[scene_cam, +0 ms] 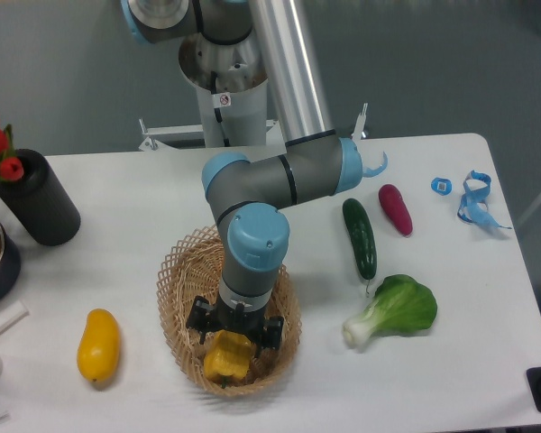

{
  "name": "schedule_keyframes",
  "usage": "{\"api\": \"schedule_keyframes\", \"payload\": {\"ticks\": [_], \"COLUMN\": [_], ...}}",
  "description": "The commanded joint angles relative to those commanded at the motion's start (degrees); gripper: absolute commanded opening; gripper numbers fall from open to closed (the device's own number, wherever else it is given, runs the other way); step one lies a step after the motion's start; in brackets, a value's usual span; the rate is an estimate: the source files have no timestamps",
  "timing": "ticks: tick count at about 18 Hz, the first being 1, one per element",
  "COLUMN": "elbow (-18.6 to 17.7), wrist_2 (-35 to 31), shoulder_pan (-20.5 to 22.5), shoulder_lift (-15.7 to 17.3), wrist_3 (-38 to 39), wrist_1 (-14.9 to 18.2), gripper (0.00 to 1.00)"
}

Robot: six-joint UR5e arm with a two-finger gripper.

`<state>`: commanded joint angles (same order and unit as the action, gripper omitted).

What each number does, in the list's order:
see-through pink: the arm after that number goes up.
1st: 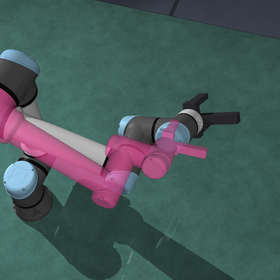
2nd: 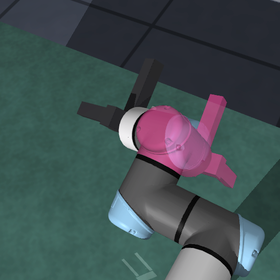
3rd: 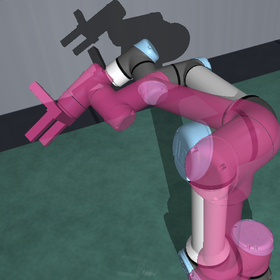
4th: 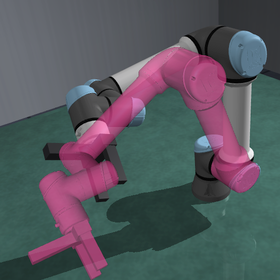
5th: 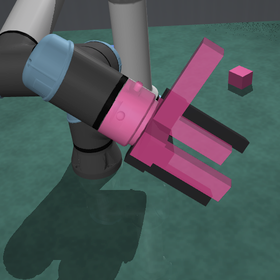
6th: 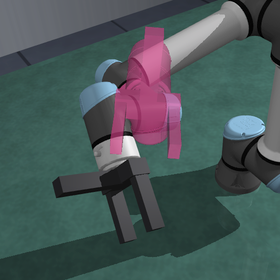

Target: Pick up the yellow pepper from the basket

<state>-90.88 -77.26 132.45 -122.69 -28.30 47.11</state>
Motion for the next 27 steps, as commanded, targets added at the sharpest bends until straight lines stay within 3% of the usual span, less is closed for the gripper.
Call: {"api": "schedule_keyframes", "payload": {"ticks": [8, 9, 13, 15, 25, 27], "elbow": [0.0, 0.0, 0.0, 0.0, 2.2, 3.9], "wrist_2": [0.0, 0.0, 0.0, 0.0, 0.1, 0.1], "shoulder_pan": [0.0, 0.0, -0.1, -0.1, 0.6, 2.5], "shoulder_lift": [-0.3, -0.3, -0.1, 0.0, 2.2, 4.3], "wrist_3": [0.0, 0.1, 0.4, 0.4, -1.5, -1.7], "wrist_1": [0.0, 0.0, 0.1, 0.1, 0.2, 0.2], "gripper": [1.00, 0.93, 0.47, 0.36, 0.31, 0.31]}}
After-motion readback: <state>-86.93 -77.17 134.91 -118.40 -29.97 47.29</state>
